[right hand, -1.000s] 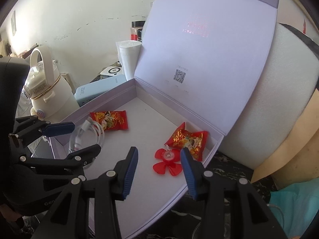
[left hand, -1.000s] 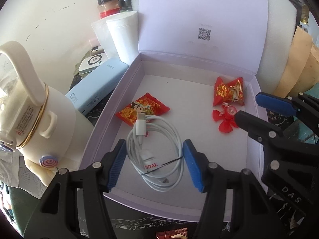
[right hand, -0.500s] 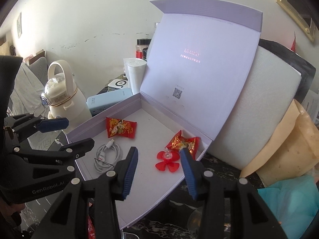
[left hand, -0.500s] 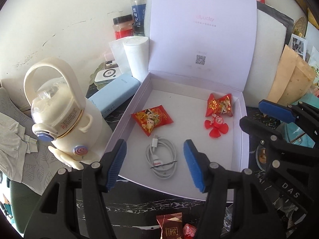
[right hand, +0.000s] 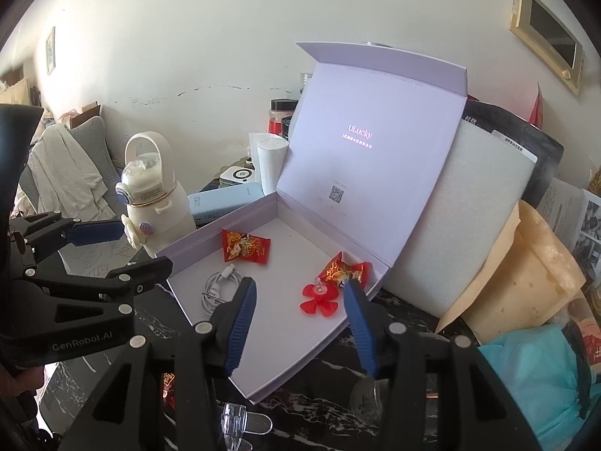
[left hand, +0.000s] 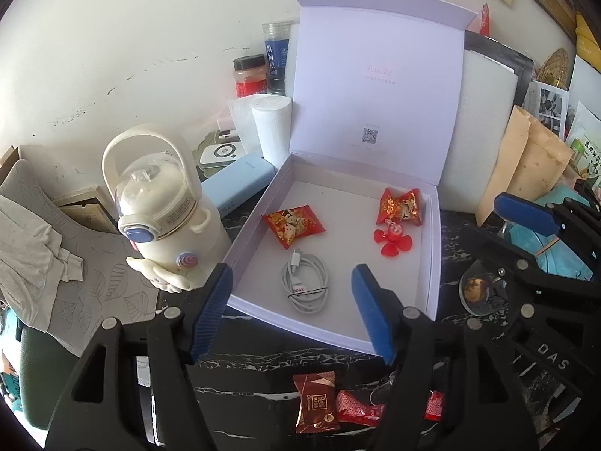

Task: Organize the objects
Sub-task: 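Withdraw both tools from the box toward the remaining table items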

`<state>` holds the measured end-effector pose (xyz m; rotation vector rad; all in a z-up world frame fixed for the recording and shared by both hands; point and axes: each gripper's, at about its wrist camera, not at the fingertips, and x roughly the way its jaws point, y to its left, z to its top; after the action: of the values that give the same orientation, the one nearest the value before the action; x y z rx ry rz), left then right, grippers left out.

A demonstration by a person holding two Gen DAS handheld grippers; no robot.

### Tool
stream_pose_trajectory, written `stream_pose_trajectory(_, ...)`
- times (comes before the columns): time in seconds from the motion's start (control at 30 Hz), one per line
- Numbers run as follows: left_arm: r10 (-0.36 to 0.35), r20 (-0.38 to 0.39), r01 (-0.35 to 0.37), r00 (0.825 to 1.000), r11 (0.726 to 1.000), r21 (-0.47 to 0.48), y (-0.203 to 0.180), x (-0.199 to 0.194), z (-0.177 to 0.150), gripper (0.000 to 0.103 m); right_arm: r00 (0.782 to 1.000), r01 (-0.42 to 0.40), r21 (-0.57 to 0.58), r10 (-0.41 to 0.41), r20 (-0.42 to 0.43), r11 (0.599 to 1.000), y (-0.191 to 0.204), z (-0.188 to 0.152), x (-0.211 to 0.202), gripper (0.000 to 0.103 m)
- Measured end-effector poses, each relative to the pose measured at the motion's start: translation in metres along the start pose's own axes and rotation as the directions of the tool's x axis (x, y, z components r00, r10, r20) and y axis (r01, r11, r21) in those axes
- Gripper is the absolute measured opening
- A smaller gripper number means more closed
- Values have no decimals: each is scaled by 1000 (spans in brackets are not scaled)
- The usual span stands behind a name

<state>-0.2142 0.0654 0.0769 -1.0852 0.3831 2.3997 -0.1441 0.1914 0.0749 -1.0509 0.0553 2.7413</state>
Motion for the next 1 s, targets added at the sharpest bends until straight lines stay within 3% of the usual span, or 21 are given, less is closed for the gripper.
stream_pose_trajectory(1.0, 28, 41, -26, 999, 999, -41, -17, -83, -55, 73, 997, -58, -35, 60, 43, 998, 6, -57, -89, 54)
